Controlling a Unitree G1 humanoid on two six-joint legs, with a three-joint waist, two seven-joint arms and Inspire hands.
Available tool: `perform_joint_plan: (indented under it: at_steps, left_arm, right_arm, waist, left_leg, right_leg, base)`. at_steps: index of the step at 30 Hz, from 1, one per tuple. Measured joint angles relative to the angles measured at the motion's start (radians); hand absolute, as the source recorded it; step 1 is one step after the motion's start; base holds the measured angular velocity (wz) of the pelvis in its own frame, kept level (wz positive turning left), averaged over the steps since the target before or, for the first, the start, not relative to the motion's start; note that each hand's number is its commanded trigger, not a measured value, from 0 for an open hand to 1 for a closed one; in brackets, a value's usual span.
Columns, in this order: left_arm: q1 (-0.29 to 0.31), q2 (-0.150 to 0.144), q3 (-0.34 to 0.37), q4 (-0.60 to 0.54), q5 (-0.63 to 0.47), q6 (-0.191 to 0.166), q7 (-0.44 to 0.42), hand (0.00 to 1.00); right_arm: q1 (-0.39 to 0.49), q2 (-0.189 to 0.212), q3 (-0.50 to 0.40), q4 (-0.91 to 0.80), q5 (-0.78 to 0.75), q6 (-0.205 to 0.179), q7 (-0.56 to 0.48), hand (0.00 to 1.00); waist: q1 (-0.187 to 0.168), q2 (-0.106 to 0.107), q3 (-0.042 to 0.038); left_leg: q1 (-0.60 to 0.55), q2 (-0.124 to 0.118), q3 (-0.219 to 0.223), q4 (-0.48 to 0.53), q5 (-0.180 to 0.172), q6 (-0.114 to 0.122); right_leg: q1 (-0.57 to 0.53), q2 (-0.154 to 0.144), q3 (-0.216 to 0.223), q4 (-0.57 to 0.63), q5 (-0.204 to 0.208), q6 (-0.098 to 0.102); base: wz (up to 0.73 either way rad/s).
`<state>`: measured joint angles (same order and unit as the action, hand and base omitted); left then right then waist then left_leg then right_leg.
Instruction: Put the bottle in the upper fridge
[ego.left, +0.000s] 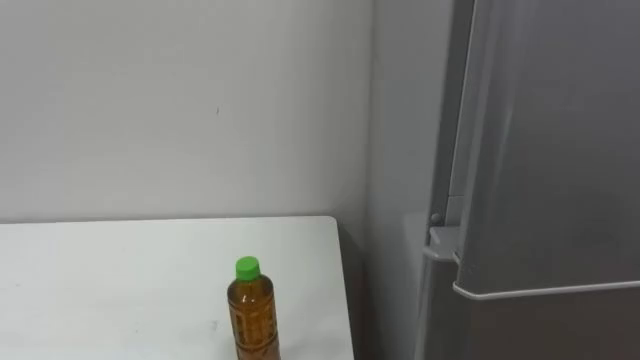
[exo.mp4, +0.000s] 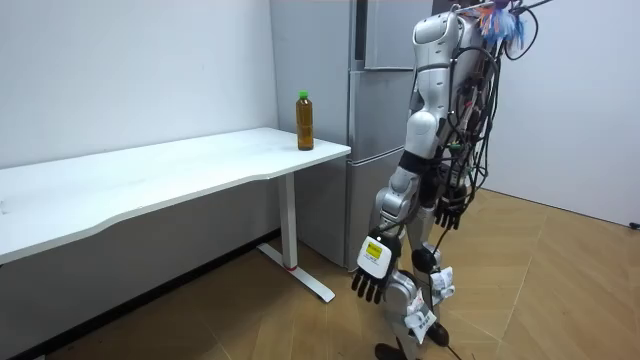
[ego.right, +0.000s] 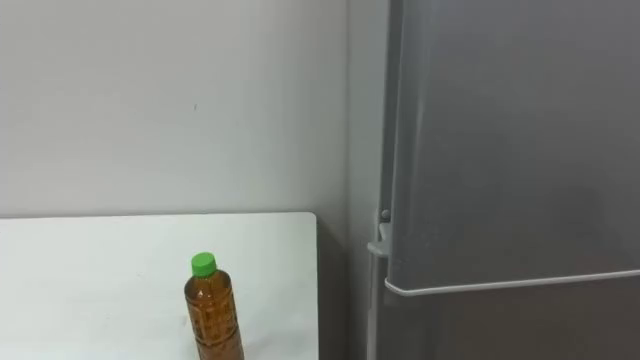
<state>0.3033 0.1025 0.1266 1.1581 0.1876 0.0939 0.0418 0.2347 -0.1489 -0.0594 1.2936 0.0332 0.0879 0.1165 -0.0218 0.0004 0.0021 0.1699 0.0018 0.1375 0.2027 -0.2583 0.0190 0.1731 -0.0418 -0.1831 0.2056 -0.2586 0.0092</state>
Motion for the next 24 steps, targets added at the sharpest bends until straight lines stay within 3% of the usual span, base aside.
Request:
perform_joint_plan:
  at_steps: [11,18,23,24]
  left_arm:
    - [-0.007,0.0,0.014,-0.011,0.081,-0.002,0.051,0.0]
    - [-0.011,-0.003,0.07,-0.011,0.075,-0.002,0.086,0.0]
    - [-0.027,0.001,0.108,-0.021,0.017,-0.03,0.127,0.0]
    - [-0.033,0.003,0.128,-0.039,-0.006,-0.035,0.135,0.0]
  right_arm:
    - [-0.006,-0.003,0.002,-0.001,-0.002,0.0,0.018,0.0]
    - [-0.014,-0.003,-0.006,-0.001,-0.001,0.001,0.018,0.0]
    - [-0.013,-0.006,-0.007,-0.006,0.0,-0.001,0.008,0.0]
    - [-0.013,-0.009,-0.016,-0.006,-0.003,-0.002,0.009,0.0]
  waist:
    - [0.0,0.0,-0.0003]
    - [-0.002,-0.002,-0.0013]
    - [-0.002,0.001,-0.0015]
    - [0.002,0.011,-0.0065]
  left_leg:
    - [-0.005,-0.001,0.001,-0.006,0.0,0.0]
    - [-0.005,0.0,0.0,-0.004,0.0,0.0]
    - [-0.017,0.0,0.0,0.004,0.0,0.0]
    - [-0.015,0.0,-0.003,0.004,0.0,0.0]
  right_leg:
    - [-0.011,0.001,0.004,0.001,0.0,0.0]
    - [-0.013,-0.002,0.002,0.0,0.0,0.0]
    - [-0.014,-0.002,-0.009,0.0,0.0,0.0]
    - [-0.016,-0.003,-0.005,0.001,0.001,-0.001]
  base:
    - [0.0]
    - [0.0]
    - [0.03]
    - [0.0]
